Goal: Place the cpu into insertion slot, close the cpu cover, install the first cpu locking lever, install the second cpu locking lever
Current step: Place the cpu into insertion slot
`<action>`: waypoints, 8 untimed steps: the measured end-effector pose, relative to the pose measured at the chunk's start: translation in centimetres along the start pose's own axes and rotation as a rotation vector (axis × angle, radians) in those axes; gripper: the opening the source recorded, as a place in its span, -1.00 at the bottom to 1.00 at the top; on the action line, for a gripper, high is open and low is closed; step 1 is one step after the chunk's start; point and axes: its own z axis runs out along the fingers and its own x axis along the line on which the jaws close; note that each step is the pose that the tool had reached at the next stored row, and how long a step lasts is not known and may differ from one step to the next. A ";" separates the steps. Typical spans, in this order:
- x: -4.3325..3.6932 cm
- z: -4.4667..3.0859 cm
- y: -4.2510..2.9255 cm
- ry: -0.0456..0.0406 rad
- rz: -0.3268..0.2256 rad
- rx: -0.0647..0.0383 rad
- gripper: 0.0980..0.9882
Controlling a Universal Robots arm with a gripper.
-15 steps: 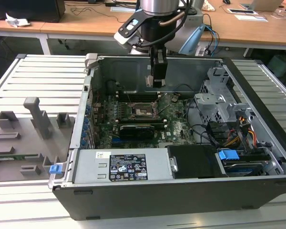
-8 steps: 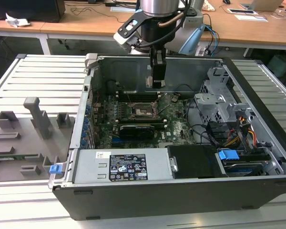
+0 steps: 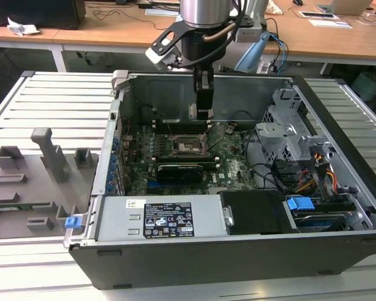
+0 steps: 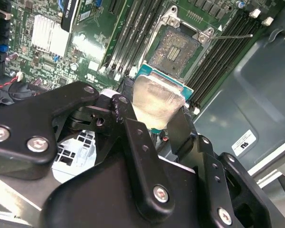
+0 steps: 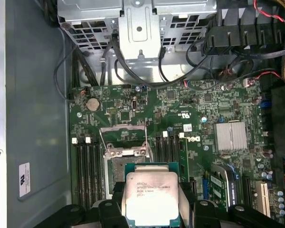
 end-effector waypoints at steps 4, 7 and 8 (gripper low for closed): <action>-0.02 0.46 -0.13 0.0000 -0.001 0.000 -0.03; -0.02 0.79 -0.17 0.0000 -0.001 0.000 -0.03; -0.02 0.86 -0.18 0.0000 -0.001 0.000 -0.03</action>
